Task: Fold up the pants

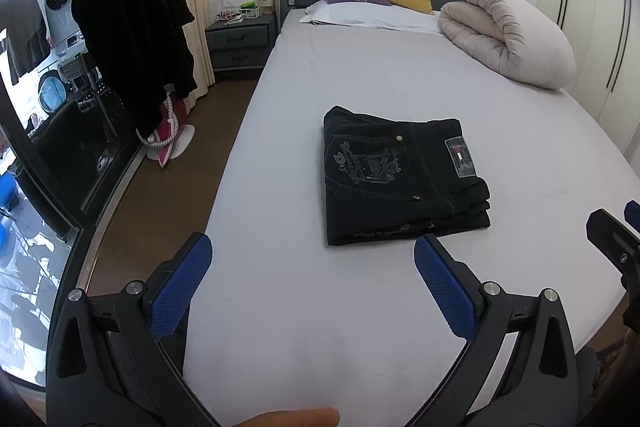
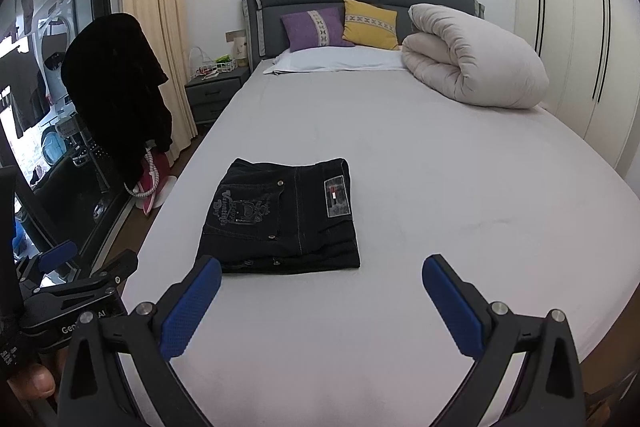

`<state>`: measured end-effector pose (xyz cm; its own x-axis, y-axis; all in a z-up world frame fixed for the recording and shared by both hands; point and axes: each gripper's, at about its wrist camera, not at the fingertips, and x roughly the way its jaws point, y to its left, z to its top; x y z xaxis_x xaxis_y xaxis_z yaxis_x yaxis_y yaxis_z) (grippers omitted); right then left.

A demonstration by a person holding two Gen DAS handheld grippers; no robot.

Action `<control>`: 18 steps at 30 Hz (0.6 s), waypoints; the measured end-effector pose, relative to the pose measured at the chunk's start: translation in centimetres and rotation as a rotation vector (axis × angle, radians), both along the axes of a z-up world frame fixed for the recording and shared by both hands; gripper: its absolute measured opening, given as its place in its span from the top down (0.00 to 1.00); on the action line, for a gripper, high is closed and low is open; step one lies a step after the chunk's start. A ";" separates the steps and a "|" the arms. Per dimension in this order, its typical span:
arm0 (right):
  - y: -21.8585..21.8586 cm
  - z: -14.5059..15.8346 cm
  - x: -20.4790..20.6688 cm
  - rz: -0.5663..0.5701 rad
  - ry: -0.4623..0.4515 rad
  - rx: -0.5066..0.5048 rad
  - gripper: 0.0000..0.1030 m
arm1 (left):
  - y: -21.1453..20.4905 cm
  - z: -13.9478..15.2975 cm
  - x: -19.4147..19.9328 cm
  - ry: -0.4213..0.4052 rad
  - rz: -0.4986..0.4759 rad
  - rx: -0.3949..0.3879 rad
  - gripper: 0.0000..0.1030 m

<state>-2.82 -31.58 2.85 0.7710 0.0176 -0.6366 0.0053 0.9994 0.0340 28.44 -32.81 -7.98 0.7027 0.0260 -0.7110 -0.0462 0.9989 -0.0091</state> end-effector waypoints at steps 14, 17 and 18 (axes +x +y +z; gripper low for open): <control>-0.1 -0.2 0.2 -0.001 0.006 -0.001 0.00 | -0.3 -0.2 -0.1 0.010 -0.008 -0.017 0.00; -0.1 -0.2 0.1 -0.002 0.006 0.000 0.00 | -0.3 -0.2 0.0 0.011 -0.008 -0.019 0.00; -0.1 -0.2 0.1 -0.002 0.006 -0.001 0.00 | -0.3 -0.2 0.0 0.011 -0.007 -0.020 0.00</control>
<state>-2.74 -31.69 2.65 0.7673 0.0158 -0.6411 0.0074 0.9994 0.0334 28.42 -33.09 -8.23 0.6951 0.0067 -0.7189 -0.0391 0.9988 -0.0285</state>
